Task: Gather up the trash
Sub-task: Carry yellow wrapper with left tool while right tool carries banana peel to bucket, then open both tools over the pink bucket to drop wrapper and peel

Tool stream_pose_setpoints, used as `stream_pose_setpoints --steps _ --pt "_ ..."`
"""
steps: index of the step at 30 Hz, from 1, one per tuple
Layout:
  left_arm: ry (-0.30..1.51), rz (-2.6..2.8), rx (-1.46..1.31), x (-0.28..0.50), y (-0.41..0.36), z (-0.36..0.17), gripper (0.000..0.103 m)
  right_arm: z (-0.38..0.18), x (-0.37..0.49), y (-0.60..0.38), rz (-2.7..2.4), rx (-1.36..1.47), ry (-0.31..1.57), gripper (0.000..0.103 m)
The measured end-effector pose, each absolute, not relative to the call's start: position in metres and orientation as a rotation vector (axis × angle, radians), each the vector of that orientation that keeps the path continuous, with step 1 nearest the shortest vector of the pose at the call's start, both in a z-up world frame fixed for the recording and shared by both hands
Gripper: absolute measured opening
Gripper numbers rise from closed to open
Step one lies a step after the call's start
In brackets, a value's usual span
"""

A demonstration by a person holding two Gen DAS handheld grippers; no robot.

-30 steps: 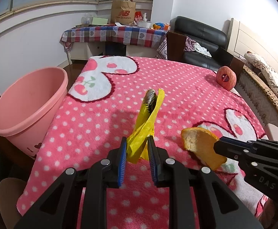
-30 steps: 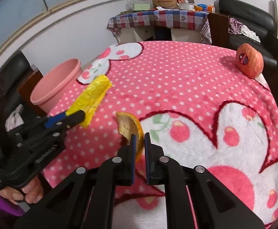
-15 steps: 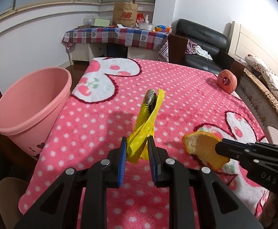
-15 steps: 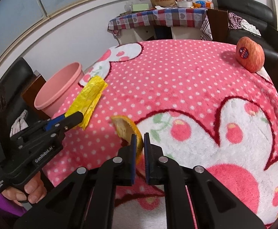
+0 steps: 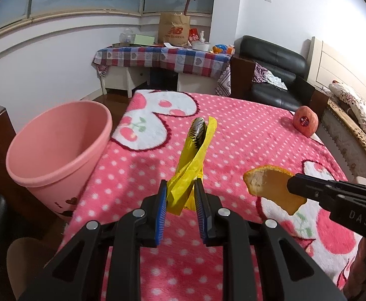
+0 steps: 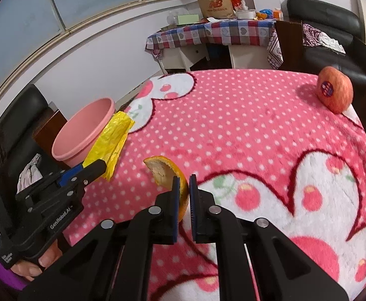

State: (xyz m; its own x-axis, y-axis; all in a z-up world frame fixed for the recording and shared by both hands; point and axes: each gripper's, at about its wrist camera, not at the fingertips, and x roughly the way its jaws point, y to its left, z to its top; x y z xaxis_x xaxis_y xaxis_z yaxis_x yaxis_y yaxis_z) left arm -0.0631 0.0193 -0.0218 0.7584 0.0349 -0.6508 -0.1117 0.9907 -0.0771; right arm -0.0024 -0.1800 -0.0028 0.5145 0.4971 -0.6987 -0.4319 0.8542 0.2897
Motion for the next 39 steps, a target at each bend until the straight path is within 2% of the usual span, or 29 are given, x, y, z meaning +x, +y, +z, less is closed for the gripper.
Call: stream_pose_setpoints --steps 21,39 --pt "0.615 0.302 -0.185 -0.059 0.12 0.009 0.02 0.045 0.034 -0.052 0.732 -0.041 0.779 0.008" --pt "0.667 0.434 -0.242 -0.034 0.206 -0.019 0.02 0.026 0.049 0.054 0.791 -0.213 0.803 0.008"
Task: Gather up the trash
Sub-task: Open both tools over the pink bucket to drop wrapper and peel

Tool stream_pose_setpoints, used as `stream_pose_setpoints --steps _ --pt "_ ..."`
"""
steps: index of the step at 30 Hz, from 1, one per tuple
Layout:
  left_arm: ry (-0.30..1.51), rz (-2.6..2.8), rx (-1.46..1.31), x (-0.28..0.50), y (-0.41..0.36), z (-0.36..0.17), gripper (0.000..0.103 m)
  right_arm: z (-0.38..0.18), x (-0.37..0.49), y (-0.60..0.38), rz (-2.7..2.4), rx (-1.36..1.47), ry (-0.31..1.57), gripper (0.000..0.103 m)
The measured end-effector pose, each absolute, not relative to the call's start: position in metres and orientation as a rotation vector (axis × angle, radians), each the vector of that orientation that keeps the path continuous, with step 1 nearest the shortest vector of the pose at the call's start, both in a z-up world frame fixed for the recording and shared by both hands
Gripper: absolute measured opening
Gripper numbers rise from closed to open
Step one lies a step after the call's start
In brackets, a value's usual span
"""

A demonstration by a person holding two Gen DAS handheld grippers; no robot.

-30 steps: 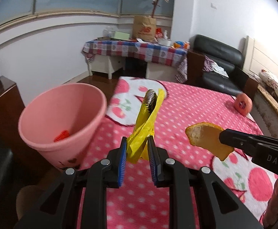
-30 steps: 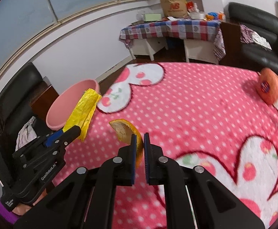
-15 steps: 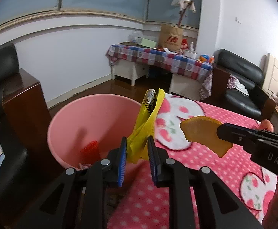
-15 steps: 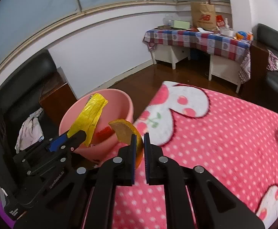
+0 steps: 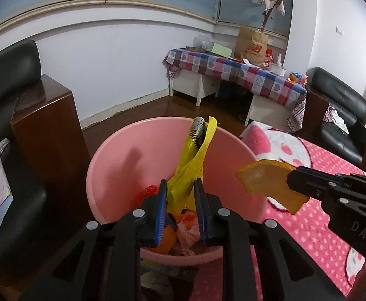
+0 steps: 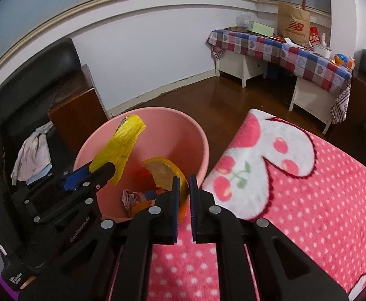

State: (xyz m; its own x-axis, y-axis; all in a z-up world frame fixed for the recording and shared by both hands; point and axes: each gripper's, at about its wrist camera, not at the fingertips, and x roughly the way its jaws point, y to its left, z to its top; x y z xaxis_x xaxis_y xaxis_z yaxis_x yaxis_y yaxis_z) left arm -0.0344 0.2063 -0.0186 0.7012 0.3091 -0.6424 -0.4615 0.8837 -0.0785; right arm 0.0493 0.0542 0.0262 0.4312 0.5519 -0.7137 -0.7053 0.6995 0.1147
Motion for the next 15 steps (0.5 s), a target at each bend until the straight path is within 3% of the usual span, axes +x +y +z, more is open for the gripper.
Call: stream_pose_setpoints --steps 15 --pt "0.722 0.424 -0.315 -0.024 0.239 -0.045 0.021 0.007 0.069 0.099 0.804 -0.25 0.855 0.008"
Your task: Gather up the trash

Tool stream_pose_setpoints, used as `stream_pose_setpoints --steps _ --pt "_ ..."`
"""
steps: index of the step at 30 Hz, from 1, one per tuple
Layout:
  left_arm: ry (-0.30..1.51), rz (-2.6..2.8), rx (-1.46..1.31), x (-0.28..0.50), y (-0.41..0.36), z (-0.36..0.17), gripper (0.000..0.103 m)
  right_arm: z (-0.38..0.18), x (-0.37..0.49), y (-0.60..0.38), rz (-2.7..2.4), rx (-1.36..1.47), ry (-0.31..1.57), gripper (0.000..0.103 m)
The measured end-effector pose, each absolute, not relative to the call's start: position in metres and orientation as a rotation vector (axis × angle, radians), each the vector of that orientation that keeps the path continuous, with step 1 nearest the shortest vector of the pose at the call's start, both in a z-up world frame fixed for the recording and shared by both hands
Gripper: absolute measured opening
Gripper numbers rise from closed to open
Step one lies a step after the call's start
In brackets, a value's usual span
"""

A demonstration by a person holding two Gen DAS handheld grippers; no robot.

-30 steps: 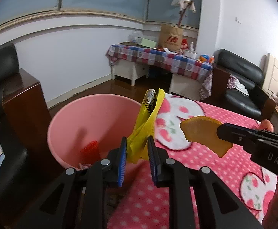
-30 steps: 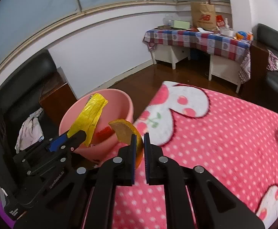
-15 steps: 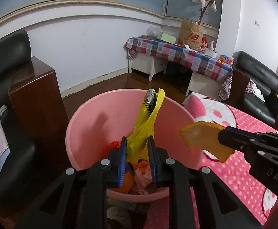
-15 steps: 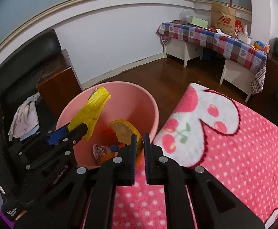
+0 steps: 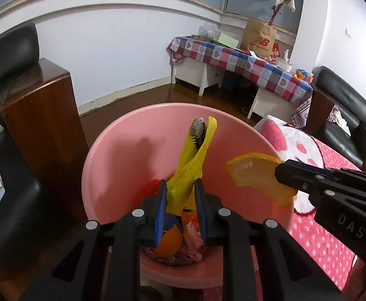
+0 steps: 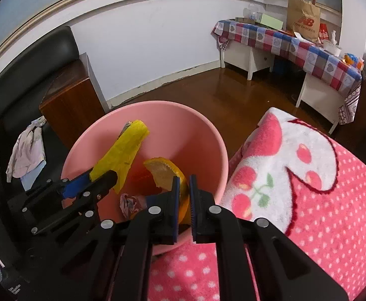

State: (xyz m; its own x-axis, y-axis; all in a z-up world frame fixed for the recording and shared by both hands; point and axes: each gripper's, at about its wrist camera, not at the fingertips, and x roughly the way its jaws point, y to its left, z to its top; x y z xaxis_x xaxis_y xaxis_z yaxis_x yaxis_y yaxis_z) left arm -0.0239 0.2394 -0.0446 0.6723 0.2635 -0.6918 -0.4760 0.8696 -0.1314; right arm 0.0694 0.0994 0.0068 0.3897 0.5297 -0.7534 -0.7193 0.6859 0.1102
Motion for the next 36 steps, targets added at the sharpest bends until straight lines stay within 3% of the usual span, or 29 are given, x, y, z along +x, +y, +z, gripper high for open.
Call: stream_pose_setpoints --steps 4,9,11,23,26,36 --pt "0.728 0.415 -0.327 -0.022 0.243 -0.047 0.023 0.004 0.073 0.104 0.826 -0.245 0.871 0.008" --pt "0.716 0.4 -0.332 -0.023 0.245 -0.047 0.039 0.0 0.077 0.107 0.838 -0.23 0.912 0.011" --pt "0.707 0.394 -0.329 -0.024 0.245 -0.046 0.043 0.002 0.077 0.105 0.843 -0.218 0.903 0.026" --pt "0.647 0.372 -0.305 -0.044 0.219 -0.02 0.046 0.027 0.059 0.07 0.886 -0.147 0.829 0.031" --pt "0.634 0.371 -0.297 -0.05 0.208 -0.011 0.046 0.034 0.046 0.055 0.893 -0.136 0.797 0.044" --pt "0.587 0.381 -0.256 -0.078 0.17 0.021 0.045 0.048 0.004 0.008 0.86 -0.16 0.705 0.049"
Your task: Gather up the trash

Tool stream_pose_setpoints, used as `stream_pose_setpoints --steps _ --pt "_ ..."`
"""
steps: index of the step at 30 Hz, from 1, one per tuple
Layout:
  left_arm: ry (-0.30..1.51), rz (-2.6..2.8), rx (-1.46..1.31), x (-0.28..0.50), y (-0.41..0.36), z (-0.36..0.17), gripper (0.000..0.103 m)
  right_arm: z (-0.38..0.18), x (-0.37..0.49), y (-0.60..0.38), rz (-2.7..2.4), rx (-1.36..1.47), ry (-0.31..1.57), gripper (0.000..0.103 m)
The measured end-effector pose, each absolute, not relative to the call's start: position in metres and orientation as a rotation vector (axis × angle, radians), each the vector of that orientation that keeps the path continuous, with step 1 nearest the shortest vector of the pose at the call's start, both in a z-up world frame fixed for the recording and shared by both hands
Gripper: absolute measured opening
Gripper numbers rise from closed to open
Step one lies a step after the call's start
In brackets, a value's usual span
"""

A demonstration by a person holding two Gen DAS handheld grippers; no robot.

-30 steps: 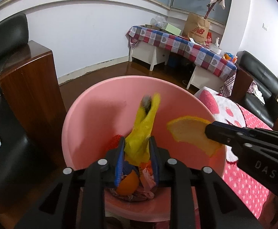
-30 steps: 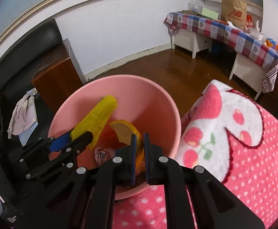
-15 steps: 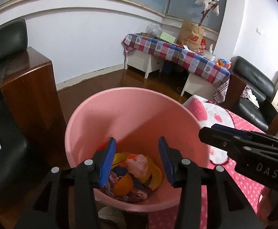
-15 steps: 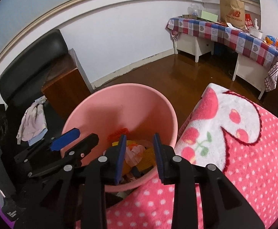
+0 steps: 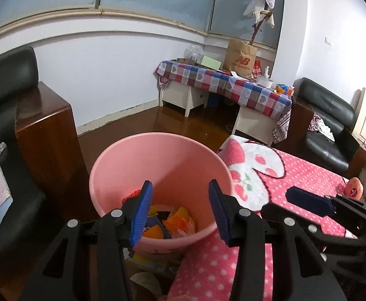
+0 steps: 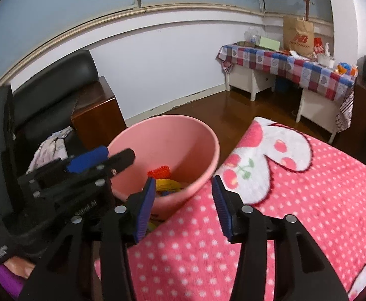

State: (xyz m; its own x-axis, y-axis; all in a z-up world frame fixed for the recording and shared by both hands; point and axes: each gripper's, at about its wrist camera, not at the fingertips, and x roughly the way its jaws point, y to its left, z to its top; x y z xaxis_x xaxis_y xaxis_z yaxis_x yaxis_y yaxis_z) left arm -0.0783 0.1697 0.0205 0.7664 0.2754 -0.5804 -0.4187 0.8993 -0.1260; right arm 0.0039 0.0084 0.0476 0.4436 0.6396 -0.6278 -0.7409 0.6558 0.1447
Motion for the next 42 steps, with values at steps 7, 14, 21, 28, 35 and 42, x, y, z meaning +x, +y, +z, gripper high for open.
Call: stream_pose_setpoints --steps 7,14,21,28,35,42 --pt "0.577 0.393 -0.232 -0.096 0.145 0.036 0.045 0.056 -0.017 -0.023 0.823 -0.138 0.648 0.052" --pt "0.579 0.396 -0.195 -0.105 0.124 0.045 0.045 0.058 -0.029 -0.044 0.801 -0.118 0.632 0.052" --pt "0.578 0.397 -0.17 -0.109 0.108 0.049 0.043 0.052 -0.036 -0.059 0.794 -0.109 0.645 0.052" --pt "0.578 0.395 -0.146 -0.111 0.098 0.051 0.042 0.049 -0.039 -0.07 0.791 -0.093 0.646 0.052" --pt "0.581 0.395 -0.141 -0.112 0.096 0.052 0.041 0.048 -0.039 -0.075 0.792 -0.082 0.643 0.052" --pt "0.588 0.395 -0.138 -0.113 0.094 0.048 0.041 0.047 -0.039 -0.075 0.792 -0.077 0.65 0.052"
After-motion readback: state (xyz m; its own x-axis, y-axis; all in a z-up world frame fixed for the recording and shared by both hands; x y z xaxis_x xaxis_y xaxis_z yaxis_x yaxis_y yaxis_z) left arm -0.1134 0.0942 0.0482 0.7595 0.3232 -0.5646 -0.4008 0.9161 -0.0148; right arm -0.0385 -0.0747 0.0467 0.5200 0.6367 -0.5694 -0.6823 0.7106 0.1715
